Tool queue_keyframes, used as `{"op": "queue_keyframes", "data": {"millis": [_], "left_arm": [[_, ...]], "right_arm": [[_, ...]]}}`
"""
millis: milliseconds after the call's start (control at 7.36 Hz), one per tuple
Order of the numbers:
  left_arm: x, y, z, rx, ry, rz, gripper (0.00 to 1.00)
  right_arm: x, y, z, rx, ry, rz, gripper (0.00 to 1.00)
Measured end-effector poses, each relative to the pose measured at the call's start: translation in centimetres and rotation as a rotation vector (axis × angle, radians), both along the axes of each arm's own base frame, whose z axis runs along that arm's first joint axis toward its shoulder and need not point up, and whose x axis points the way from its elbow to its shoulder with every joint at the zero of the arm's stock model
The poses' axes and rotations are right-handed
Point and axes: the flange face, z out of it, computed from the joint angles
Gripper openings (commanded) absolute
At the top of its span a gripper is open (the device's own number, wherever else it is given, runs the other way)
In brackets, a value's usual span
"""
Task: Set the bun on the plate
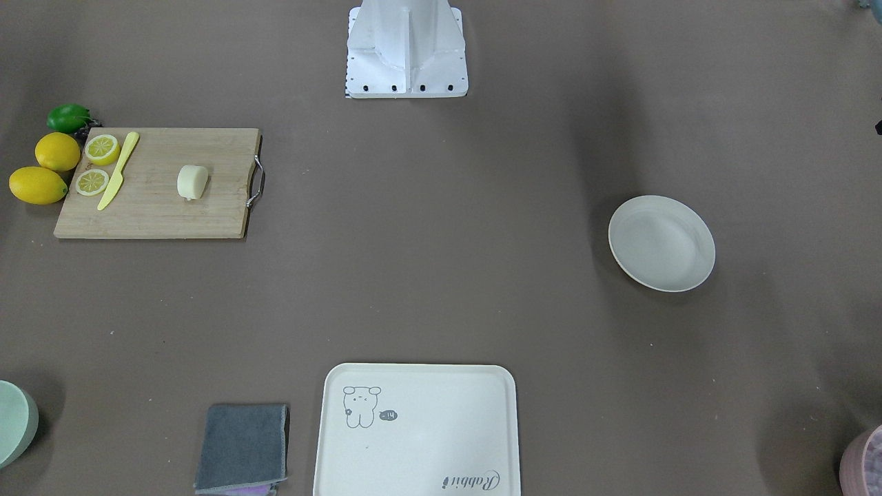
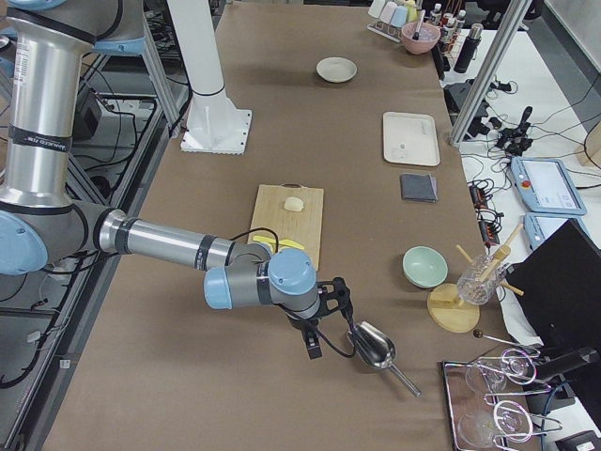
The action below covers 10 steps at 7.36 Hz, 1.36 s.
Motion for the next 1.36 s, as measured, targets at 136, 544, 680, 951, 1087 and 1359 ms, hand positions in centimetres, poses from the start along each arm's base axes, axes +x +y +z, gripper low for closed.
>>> {"op": "queue_keyframes", "data": {"millis": [136, 544, 680, 951, 1087, 1359], "left_arm": [[0.0, 0.2, 0.4, -0.015, 0.002, -0.005, 0.98], [0.1, 0.4, 1.0, -0.072, 0.016, -0.044, 0.97], [0.2, 0.1, 0.9, -0.07, 0.016, -0.044, 0.97], [0.5, -1.9, 0.7, -0.055, 0.013, -0.04, 0.97], [0.6, -2.9, 0.9, -0.051, 0.011, -0.037, 0.96], [0.8, -3.8, 0.1, -0.023, 0.015, -0.03, 0.96]], "right_arm": [[-0.1, 0.0, 0.0, 0.002, -0.001, -0.003, 1.0], [-0.9, -0.2, -0.1, 0.013, -0.002, -0.021, 1.0], [-1.1, -0.2, -0.1, 0.013, -0.002, -0.025, 1.0], [-1.2, -0.1, 0.1, 0.011, -0.002, -0.029, 1.0], [-1.3, -0.1, 0.2, 0.009, -0.001, -0.03, 1.0], [-1.3, -0.1, 0.4, 0.004, 0.002, -0.031, 1.0]]}}
